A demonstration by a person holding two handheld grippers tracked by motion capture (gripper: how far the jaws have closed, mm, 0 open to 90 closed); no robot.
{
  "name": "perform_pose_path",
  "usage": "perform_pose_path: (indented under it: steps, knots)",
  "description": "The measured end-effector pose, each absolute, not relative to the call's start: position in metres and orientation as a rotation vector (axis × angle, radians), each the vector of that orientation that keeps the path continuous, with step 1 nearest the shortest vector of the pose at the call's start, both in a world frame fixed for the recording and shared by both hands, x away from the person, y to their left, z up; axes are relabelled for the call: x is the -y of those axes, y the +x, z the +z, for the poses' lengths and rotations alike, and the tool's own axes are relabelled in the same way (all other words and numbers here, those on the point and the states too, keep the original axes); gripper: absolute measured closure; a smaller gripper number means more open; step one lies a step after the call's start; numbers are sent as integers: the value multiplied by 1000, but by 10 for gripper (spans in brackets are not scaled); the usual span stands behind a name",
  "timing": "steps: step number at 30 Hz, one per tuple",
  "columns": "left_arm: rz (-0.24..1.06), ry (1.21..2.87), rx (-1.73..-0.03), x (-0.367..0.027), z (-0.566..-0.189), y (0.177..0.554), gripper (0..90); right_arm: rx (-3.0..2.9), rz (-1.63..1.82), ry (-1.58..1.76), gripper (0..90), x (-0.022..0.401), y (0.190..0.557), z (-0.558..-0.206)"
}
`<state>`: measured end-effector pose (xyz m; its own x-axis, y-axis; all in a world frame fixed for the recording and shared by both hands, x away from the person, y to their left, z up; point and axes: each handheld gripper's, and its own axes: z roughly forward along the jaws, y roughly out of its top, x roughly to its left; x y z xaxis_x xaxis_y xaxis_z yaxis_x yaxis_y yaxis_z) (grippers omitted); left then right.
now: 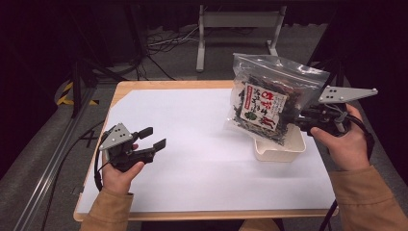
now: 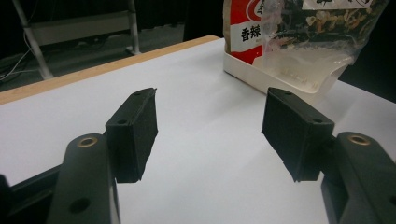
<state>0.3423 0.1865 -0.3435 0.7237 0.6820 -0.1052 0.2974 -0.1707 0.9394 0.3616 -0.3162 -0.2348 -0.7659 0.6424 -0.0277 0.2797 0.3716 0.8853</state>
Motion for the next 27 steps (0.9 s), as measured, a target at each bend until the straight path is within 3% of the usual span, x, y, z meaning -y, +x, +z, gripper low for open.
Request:
perform_pose_path:
  steps: [27]
  knots:
    - [429,1763,-777,-190,-346,343,321,-2126,1210,954,743,351,365,-251]
